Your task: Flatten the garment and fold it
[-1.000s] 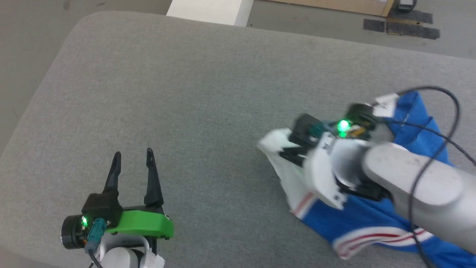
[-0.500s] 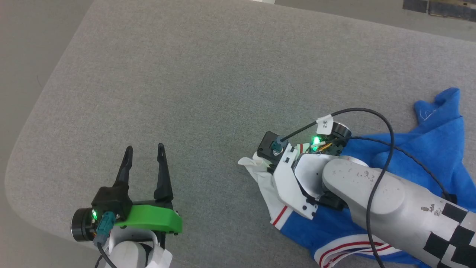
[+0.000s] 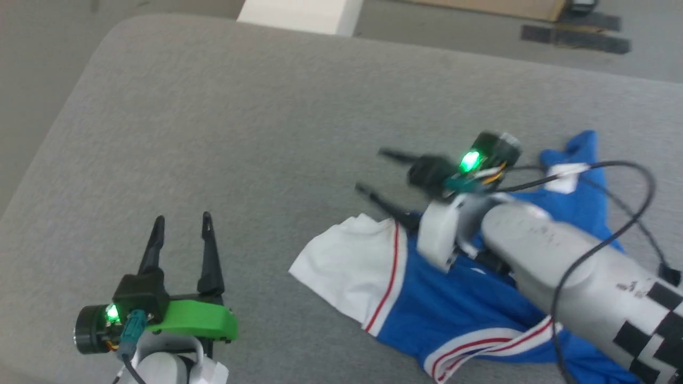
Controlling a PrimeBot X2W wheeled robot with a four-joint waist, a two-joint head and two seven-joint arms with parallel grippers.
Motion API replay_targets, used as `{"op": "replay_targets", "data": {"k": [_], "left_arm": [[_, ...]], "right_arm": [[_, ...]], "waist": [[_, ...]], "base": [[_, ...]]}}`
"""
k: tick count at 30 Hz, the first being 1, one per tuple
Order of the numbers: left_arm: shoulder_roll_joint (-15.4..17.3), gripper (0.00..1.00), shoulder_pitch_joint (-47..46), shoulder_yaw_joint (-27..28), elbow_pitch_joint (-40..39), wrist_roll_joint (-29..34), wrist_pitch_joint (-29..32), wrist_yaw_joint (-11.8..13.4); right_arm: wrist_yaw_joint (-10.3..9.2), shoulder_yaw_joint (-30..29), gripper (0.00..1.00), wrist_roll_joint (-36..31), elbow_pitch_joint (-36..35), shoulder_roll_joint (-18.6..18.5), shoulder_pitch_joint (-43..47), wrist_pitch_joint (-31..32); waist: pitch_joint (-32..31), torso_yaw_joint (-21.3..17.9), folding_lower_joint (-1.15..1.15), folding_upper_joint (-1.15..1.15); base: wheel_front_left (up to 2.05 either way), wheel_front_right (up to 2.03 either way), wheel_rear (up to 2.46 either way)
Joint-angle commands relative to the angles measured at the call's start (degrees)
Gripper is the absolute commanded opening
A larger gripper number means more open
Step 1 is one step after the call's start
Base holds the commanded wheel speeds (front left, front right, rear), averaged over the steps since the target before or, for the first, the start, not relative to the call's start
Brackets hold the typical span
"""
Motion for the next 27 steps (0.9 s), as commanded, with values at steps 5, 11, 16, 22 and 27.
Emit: {"op": "replay_targets", "data": {"k": [5, 11, 16, 22, 27], "left_arm": [[1.4, 1.0, 0.7, 1.5, -0.2, 1.8, -0.2, -1.9], [3.5, 1.0, 0.0, 2.0, 0.4, 3.1, -0.2, -3.7], [4.9, 1.0, -0.7, 1.4, 0.6, 4.1, -0.2, -5.0], [6.8, 1.0, -2.6, 0.2, 3.0, 4.4, -0.2, -6.7], [9.9, 1.0, -5.6, -2.4, 7.9, 3.8, 0.1, -9.1]], "right_arm": [[-0.1, -12.8, 1.0, -5.8, -0.5, -2.3, 2.7, -4.7], [-0.1, -35.3, 1.0, -17.1, -11.8, -2.6, 12.7, -5.1], [-0.1, -51.0, 1.0, -25.2, -25.7, 1.7, 25.3, -5.1], [-0.1, -63.1, 1.0, -27.6, -34.5, 8.3, 37.1, -5.1], [-0.1, -67.9, 1.0, -25.7, -35.0, 11.6, 43.8, -5.1]], "waist": [[-5.7, -7.6, 0.0, 0.0], [-7.2, -10.4, 0.0, 0.0], [-8.1, -11.8, 0.0, 0.0], [-8.7, -12.2, 0.0, 0.0], [-8.9, -12.3, 0.0, 0.0]], "base": [[0.0, 0.0, 0.0], [0.0, 0.0, 0.0], [0.0, 0.0, 0.0], [0.0, 0.0, 0.0], [0.0, 0.0, 0.0]]}}
